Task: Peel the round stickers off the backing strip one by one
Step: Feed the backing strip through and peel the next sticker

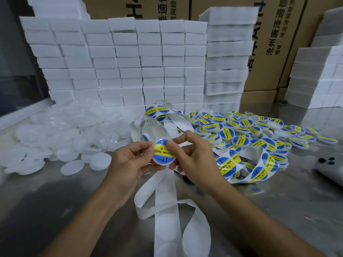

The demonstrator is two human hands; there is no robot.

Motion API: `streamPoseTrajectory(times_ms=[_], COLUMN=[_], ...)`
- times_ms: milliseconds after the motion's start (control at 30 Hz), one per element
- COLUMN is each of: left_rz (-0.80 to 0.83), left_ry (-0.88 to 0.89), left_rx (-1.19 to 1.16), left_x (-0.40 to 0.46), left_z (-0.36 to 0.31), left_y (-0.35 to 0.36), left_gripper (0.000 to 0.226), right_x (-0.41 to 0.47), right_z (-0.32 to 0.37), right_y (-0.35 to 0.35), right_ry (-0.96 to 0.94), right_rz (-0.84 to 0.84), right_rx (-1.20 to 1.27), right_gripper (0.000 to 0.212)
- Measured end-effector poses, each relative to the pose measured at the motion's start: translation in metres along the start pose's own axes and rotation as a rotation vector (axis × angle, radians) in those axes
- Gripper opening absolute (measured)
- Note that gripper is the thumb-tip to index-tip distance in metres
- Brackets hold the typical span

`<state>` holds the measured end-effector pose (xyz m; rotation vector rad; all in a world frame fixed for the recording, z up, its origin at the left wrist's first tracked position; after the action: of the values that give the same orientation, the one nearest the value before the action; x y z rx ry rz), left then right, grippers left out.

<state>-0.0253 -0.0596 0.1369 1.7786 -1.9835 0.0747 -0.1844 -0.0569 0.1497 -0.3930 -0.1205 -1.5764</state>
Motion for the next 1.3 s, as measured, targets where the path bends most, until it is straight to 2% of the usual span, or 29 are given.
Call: streamPoseTrajectory(times_ms=[133, 200, 300, 433, 533, 700, 800, 933, 1067, 1167, 1300], left_rz=[0.055, 0.073, 0.071, 0.042, 0.055, 0.072, 0.026, -0.052, -0.024, -0.044, -0.057], left_ry=[-0.003, 0.012, 0.004, -0.017, -0.022, -0.033, -0.038, -0.060, -0.053, 0.005, 0.117], left_rx=[0.023, 0.001, -0.073, -0.105, -0.086, -0.039, -0.022, 0.025, -0.005, 0.112, 0.495], left_x=[-0.001, -0.002, -0.003, 0.001, 0.002, 0.001, 0.001, 0.000, 0.000, 0.000, 0.000], left_z=[-0.001, -0.001, 0.000, 0.001, 0.000, -0.002, -0.002, 0.002, -0.001, 0.000, 0.003], left_y=[0.004, 0.007, 0.009, 0.004, 0.002, 0.002, 0.001, -0.005, -0.003, -0.002, -0.003], left_gripper=[0.036, 0.030, 0.016, 0.017, 0.020, 0.022, 0.021, 0.028, 0.024, 0.032, 0.038], right_x=[-0.002, -0.002, 0.000, 0.004, 0.005, 0.003, 0.001, -0.010, -0.012, -0.006, 0.027], right_z=[0.003, 0.004, 0.002, -0.002, -0.004, -0.002, 0.004, 0.016, 0.019, 0.019, 0.009], right_y=[-0.010, -0.011, -0.008, -0.004, -0.005, -0.007, -0.007, 0.006, 0.007, -0.003, -0.044], right_ry=[-0.017, -0.024, 0.008, 0.025, -0.023, -0.074, -0.144, -0.403, -0.464, -0.438, -0.234], right_rz=[-0.187, -0.213, -0.143, 0.018, 0.021, -0.082, -0.102, -0.046, -0.025, -0.029, -0.168], right_rx=[-0.085, -0.133, -0.095, -0.087, -0.134, -0.164, -0.206, -0.386, -0.405, -0.369, -0.450], right_gripper=[0.049, 0.055, 0.054, 0.039, 0.025, 0.036, 0.024, 0.044, 0.049, 0.043, 0.034])
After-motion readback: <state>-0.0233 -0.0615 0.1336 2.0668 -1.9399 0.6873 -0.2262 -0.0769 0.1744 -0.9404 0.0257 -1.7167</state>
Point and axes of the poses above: each hand's wrist, its own x-axis towards the middle knuckle, its own y-axis out of the palm, z = x × y, the point moved 6 cm from there along x, towards the middle knuckle, and after that the axes turned 9 degrees about y, right-handed, at the moved point
